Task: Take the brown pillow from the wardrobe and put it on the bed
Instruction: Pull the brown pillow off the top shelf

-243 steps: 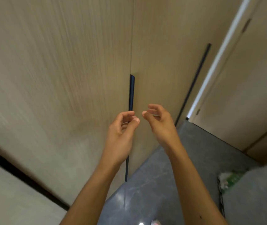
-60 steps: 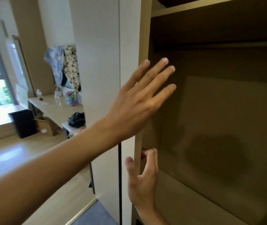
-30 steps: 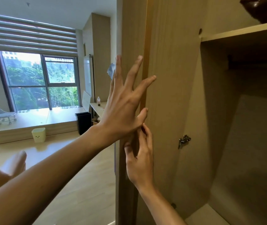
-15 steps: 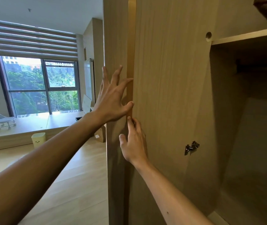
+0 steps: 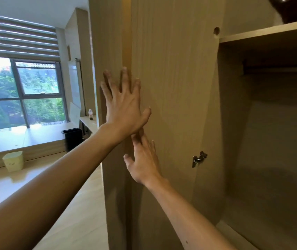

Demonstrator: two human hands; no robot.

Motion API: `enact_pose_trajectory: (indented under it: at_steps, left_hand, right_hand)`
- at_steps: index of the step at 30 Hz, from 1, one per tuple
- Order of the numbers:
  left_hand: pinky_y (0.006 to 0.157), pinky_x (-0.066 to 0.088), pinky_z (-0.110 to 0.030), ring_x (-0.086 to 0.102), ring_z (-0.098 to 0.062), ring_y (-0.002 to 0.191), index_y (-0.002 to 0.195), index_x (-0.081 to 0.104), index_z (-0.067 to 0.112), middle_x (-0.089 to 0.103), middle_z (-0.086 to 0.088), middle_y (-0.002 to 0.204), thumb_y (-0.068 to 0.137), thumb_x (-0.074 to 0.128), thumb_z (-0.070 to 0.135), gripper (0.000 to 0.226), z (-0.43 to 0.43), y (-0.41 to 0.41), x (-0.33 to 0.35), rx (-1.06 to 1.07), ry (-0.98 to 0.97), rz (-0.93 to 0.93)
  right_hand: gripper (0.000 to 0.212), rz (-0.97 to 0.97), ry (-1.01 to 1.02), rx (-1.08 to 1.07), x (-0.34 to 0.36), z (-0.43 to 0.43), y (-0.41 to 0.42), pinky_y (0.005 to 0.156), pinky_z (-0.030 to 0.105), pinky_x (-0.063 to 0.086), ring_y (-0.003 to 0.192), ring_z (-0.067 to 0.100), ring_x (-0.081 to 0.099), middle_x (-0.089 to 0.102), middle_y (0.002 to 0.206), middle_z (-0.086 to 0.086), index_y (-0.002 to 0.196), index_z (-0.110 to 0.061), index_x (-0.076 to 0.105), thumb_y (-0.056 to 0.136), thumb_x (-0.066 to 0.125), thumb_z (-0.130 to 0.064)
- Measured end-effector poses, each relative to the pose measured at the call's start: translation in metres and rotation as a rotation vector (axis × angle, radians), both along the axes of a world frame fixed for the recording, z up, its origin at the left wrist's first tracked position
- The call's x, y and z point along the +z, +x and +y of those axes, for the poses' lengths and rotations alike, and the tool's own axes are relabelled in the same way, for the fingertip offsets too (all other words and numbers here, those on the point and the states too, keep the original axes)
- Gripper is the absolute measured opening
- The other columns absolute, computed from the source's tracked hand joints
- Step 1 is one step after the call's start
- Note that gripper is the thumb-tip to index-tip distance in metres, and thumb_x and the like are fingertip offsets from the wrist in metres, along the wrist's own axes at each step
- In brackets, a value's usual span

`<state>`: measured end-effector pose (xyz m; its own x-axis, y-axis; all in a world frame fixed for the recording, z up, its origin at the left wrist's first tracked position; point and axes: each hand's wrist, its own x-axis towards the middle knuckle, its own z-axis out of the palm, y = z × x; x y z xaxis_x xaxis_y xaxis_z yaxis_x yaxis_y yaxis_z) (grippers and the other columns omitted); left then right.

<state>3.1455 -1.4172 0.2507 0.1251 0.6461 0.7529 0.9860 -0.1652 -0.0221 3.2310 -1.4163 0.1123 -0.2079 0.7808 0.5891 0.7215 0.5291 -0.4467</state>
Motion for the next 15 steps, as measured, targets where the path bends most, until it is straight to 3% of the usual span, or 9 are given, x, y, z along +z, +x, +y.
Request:
enact_pose_trajectory:
  at_steps: [3,9,15]
  left_hand:
    - [0.123,0.002,-0.070,-0.007,-0.054,0.156,0.162,0.025,0.013,0.001,-0.022,0.173,0.093,0.051,0.058,0.086,-0.001,0.025,0.015,-0.099,0.035,-0.035]
    - [0.127,0.003,-0.062,-0.006,-0.050,0.157,0.162,0.027,0.014,0.001,-0.018,0.174,0.096,0.053,0.055,0.082,-0.008,0.101,0.041,-0.381,0.011,-0.121]
    - [0.128,0.006,-0.059,-0.003,-0.045,0.159,0.163,0.025,0.019,0.002,-0.013,0.175,0.095,0.055,0.058,0.084,-0.018,0.190,0.083,-0.577,0.012,-0.200]
  right_hand:
    - [0.087,0.027,0.025,-0.059,0.020,-0.004,0.036,0.130,0.046,0.004,0.161,0.013,0.002,0.006,0.176,-0.003,0.167,-0.026,0.016,0.097,0.066,-0.035]
    - [0.088,0.066,-0.003,-0.260,0.096,-0.024,0.161,0.130,0.043,0.009,0.161,0.019,0.006,0.001,0.176,-0.010,0.167,-0.028,0.010,0.101,0.066,-0.031]
    - [0.078,0.084,0.243,-0.438,0.177,-0.075,0.268,0.128,0.047,0.023,0.159,0.015,0.018,0.016,0.174,-0.009,0.165,-0.029,0.022,0.101,0.066,-0.032]
